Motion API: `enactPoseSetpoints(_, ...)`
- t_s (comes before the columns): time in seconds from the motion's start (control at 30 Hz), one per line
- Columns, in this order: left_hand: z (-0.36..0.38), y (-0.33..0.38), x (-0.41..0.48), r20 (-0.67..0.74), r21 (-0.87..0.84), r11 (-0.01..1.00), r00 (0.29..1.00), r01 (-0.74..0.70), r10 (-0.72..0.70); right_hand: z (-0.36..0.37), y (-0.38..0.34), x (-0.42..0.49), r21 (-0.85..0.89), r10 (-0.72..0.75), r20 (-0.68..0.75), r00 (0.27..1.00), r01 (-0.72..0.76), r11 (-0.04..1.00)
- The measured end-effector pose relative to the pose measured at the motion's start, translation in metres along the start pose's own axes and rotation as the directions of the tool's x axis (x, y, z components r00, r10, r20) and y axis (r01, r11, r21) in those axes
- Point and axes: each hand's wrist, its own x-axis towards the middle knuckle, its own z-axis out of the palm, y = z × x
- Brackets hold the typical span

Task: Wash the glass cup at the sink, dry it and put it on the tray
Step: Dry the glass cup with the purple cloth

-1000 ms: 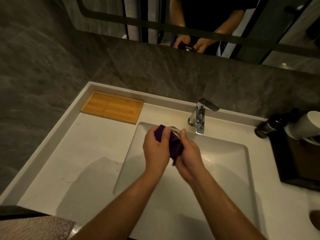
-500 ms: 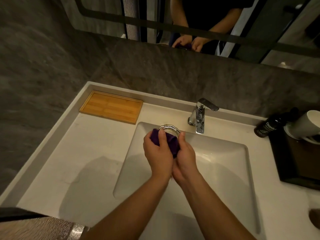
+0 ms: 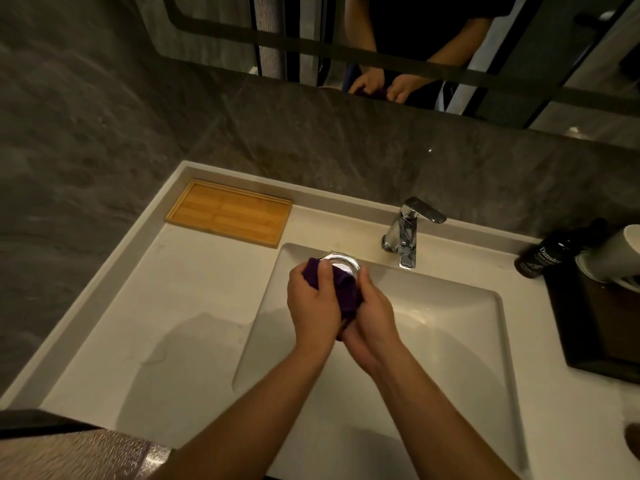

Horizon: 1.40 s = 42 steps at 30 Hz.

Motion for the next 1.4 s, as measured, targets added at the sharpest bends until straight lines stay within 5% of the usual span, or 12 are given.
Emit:
enactPoseSetpoints(0.17, -0.021, 0.007, 0.036, 0.478, 0.181, 0.960, 0.872, -0.215, 0.105, -0.015, -0.029, 0.009, -0.186, -0.072, 0.067, 0.995, 0.083, 0.979)
enactPoseSetpoints(0.3, -0.005, 0.004, 0.011, 0.061, 0.020, 0.998, 0.997, -0.058, 0.057, 0.009, -0.008, 0.007, -0.061, -0.088, -0.007, 0.996, 0.087, 0.994)
enactPoseSetpoints(0.37, 0.000, 0.001, -0.002, -0.091, -0.065, 0.998, 0.995, 0.024, -0.030, 0.015, 0.005, 0.005, -0.011, -0.060, -0.033, 0.998, 0.059, 0.998)
enactPoseSetpoints(0.47, -0.012, -0.002, 0.012, 0.101, 0.068, 0.997, 0.995, -0.028, 0.021, 0.001, -0.003, 0.009, -0.126, -0.080, 0.022, 0.997, 0.082, 0.989)
enactPoseSetpoints(0.6, -0.026, 0.008, 0.044, 0.452, 0.152, 0.981, 0.891, -0.119, 0.038, -0.009, -0.026, 0.014, -0.339, -0.160, 0.163, 0.974, 0.208, 0.918)
enactPoseSetpoints(0.8, -0.005, 0.002, 0.012, -0.024, -0.040, 0.999, 1.000, -0.009, 0.008, 0.024, 0.004, 0.009, -0.056, -0.103, -0.021, 0.994, 0.102, 0.993)
enactPoseSetpoints(0.9, -0.020, 0.000, 0.037, 0.235, 0.098, 0.995, 0.972, -0.016, -0.007, 0.009, -0.008, 0.013, -0.104, -0.076, 0.040, 0.996, 0.079, 0.991)
enactPoseSetpoints(1.0, -0.035, 0.006, 0.056, 0.518, 0.183, 0.979, 0.855, -0.090, -0.019, -0.004, -0.024, 0.017, -0.277, -0.092, 0.112, 0.989, 0.120, 0.953)
enactPoseSetpoints(1.07, -0.031, 0.005, 0.050, 0.467, 0.138, 0.988, 0.884, -0.070, -0.003, 0.000, -0.020, 0.019, -0.264, -0.133, 0.114, 0.985, 0.159, 0.951)
enactPoseSetpoints(1.13, -0.021, -0.002, 0.033, 0.230, 0.065, 0.998, 0.973, -0.023, 0.007, 0.010, -0.005, 0.017, -0.188, -0.169, 0.058, 0.984, 0.177, 0.966)
enactPoseSetpoints(1.23, -0.015, -0.011, 0.012, -0.006, -0.038, 0.998, 0.999, 0.050, -0.050, 0.016, 0.018, 0.011, -0.075, -0.097, -0.008, 0.995, 0.097, 0.992)
enactPoseSetpoints(1.4, -0.034, -0.013, 0.047, 0.371, 0.196, 0.980, 0.928, -0.031, -0.045, -0.003, -0.007, 0.014, -0.253, -0.043, 0.095, 0.995, 0.066, 0.965)
